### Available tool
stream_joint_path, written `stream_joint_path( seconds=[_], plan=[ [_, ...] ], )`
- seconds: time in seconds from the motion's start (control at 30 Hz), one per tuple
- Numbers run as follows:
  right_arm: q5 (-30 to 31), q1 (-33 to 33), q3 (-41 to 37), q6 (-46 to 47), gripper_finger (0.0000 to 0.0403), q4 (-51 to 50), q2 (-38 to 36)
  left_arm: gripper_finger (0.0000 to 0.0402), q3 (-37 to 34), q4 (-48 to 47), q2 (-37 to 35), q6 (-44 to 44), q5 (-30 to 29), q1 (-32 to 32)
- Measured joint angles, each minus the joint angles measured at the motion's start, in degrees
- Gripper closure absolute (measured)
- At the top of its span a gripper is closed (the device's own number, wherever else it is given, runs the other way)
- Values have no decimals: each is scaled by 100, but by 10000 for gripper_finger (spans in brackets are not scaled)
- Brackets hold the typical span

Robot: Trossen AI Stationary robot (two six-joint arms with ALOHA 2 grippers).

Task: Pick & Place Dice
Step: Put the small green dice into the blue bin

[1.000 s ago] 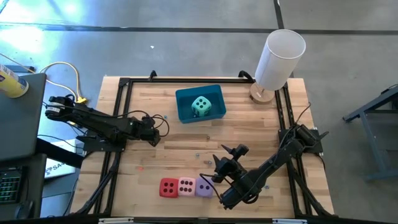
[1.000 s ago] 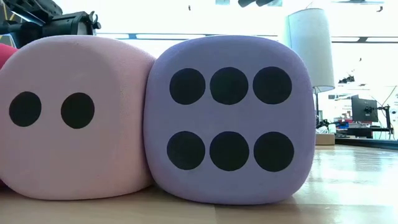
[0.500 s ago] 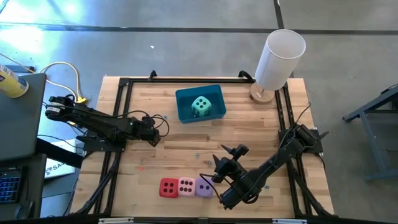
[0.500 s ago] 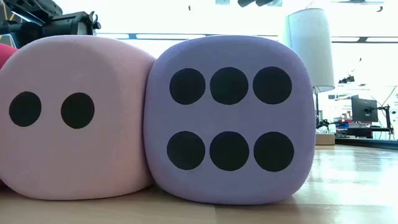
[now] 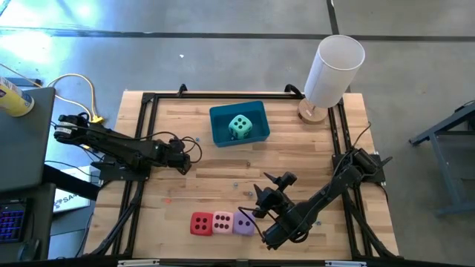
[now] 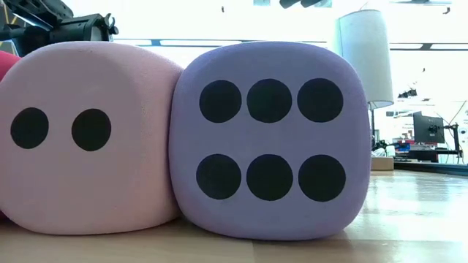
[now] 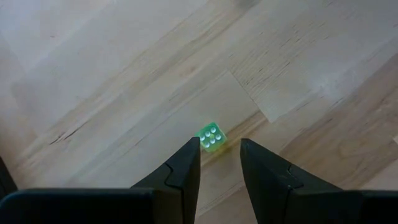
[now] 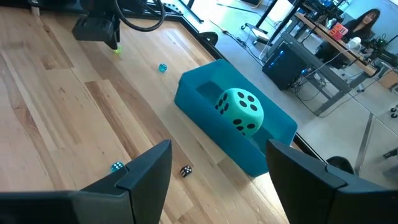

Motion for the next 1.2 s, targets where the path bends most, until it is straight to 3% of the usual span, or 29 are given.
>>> stream_joint_path(
  seconds=[0.8,1.2],
  plan=[
    [-15,1,-1,0,154,20,2,293,0,85,1,-22,-92,0],
    [-17,4,-2,0,154,22,2,293,1,160,597,-24,-47,0]
  ],
)
